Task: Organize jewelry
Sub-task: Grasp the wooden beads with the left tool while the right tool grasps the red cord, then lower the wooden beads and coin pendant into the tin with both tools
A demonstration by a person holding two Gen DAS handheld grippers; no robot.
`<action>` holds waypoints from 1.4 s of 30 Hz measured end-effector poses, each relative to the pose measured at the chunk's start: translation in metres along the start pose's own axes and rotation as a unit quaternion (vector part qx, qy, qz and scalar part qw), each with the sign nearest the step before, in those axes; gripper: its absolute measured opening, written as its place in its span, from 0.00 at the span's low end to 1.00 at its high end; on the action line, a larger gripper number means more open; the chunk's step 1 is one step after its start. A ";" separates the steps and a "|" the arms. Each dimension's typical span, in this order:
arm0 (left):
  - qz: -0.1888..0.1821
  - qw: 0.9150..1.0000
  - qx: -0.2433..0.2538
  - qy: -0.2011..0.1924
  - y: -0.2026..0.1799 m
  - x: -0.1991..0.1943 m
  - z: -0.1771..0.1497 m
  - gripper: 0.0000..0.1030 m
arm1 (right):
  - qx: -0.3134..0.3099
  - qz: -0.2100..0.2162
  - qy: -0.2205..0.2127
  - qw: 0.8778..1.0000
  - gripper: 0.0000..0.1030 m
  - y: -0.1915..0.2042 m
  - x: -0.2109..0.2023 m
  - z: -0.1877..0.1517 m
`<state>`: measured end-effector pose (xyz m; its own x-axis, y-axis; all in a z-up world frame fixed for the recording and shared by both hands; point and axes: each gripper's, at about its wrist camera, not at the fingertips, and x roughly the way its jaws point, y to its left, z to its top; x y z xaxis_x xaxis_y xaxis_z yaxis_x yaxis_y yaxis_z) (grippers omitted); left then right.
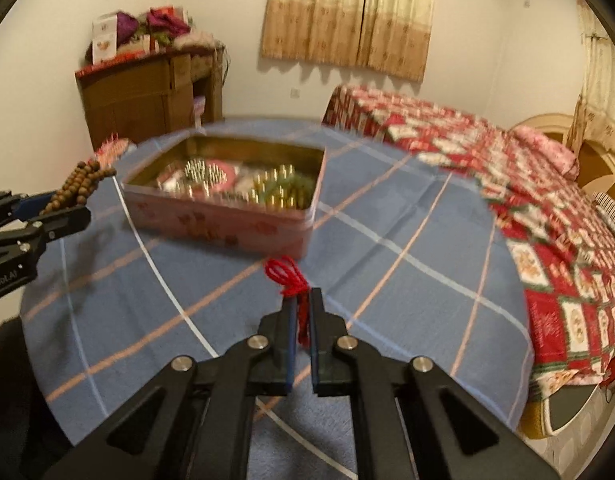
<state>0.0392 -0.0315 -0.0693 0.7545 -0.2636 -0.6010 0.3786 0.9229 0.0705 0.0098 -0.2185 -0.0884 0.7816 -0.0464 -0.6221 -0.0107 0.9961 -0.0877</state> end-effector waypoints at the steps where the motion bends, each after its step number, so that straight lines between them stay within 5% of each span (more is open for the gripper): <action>1: 0.000 1.000 -0.001 -0.005 0.000 -0.003 0.003 0.37 | 0.001 0.000 -0.011 1.000 0.06 0.001 -0.006 0.003; 13: 0.011 1.000 -0.002 -0.027 0.001 -0.006 0.024 0.37 | -0.002 -0.006 -0.076 0.997 0.06 0.013 -0.021 0.030; 42: 0.034 0.999 0.024 -0.033 0.007 0.049 0.078 0.37 | 0.002 0.008 -0.081 0.997 0.06 0.014 0.025 0.084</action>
<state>0.1209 -0.0597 -0.0357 0.8122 -0.2206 -0.5401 0.3497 0.9251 0.1480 0.0815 -0.1992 -0.0392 0.8717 -0.0179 -0.4897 -0.0220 0.9969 -0.0756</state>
